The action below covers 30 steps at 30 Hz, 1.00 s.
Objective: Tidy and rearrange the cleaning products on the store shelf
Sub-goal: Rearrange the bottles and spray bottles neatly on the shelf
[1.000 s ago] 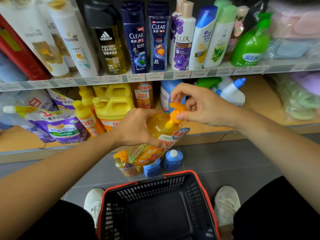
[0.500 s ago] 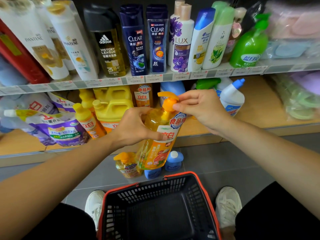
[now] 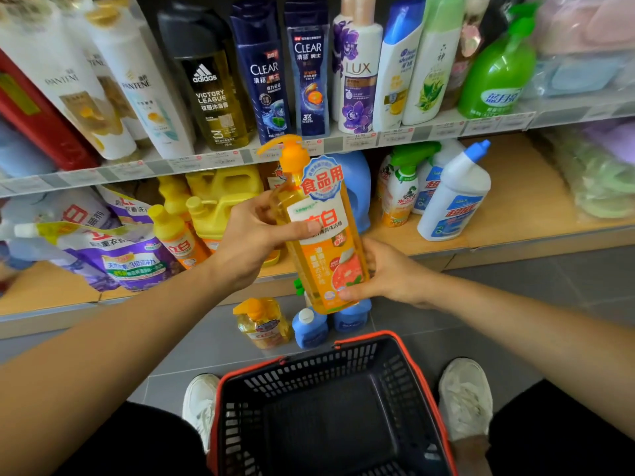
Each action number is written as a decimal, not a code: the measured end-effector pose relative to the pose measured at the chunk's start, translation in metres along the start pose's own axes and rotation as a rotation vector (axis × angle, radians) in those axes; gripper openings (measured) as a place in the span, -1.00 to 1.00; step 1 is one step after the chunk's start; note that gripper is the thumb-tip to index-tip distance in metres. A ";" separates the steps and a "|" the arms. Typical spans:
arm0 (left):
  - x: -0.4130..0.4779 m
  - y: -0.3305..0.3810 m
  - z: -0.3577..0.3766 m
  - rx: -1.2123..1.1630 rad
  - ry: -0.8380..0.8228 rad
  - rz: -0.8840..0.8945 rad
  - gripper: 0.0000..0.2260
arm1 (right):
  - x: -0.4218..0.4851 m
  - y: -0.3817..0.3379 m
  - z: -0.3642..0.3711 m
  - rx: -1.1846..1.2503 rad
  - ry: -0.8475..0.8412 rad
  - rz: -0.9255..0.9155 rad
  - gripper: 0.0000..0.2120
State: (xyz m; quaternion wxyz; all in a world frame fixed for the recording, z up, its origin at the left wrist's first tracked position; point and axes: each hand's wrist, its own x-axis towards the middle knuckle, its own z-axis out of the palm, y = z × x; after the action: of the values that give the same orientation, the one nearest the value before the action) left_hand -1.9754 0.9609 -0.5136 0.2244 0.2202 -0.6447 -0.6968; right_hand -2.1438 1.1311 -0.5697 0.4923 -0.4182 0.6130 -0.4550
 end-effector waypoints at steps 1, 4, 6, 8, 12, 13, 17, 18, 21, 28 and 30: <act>0.000 0.000 -0.001 -0.014 -0.009 0.005 -0.50 | 0.000 0.001 0.000 0.035 0.024 -0.010 -0.32; 0.001 0.000 -0.001 -0.018 -0.033 0.010 -0.41 | 0.000 0.003 -0.001 0.088 0.138 -0.041 -0.24; 0.002 0.001 -0.004 0.078 -0.026 0.006 -0.43 | -0.002 0.000 -0.002 0.072 0.210 -0.067 -0.24; 0.000 0.003 -0.010 0.247 0.036 -0.014 -0.51 | -0.004 -0.005 -0.006 0.064 0.256 -0.112 -0.28; -0.008 0.003 -0.018 0.641 0.206 -0.018 -0.54 | -0.010 -0.021 -0.020 -0.026 0.357 -0.156 -0.32; -0.011 0.000 -0.018 0.747 0.218 0.048 -0.53 | -0.011 -0.025 -0.023 -0.063 0.387 -0.163 -0.32; -0.018 -0.001 -0.013 0.978 0.197 0.471 -0.62 | -0.012 -0.038 -0.026 -0.189 0.462 -0.218 -0.34; -0.018 0.002 -0.011 0.988 0.150 0.546 -0.64 | -0.012 -0.042 -0.025 -0.244 0.466 -0.230 -0.35; -0.013 0.003 -0.005 1.050 -0.081 0.535 -0.39 | -0.015 -0.050 -0.017 -0.386 0.422 -0.265 -0.37; -0.014 -0.013 0.002 0.943 -0.411 0.249 -0.17 | -0.023 -0.066 -0.003 -0.475 0.258 -0.390 -0.37; -0.015 -0.012 0.000 0.851 -0.389 0.246 -0.20 | -0.024 -0.070 -0.002 -0.477 0.241 -0.402 -0.33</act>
State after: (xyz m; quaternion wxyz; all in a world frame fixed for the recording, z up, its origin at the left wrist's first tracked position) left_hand -1.9637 0.9710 -0.5257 0.0702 0.0802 -0.9237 -0.3679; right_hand -2.1375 1.1376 -0.4968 0.2051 -0.5773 0.6612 -0.4330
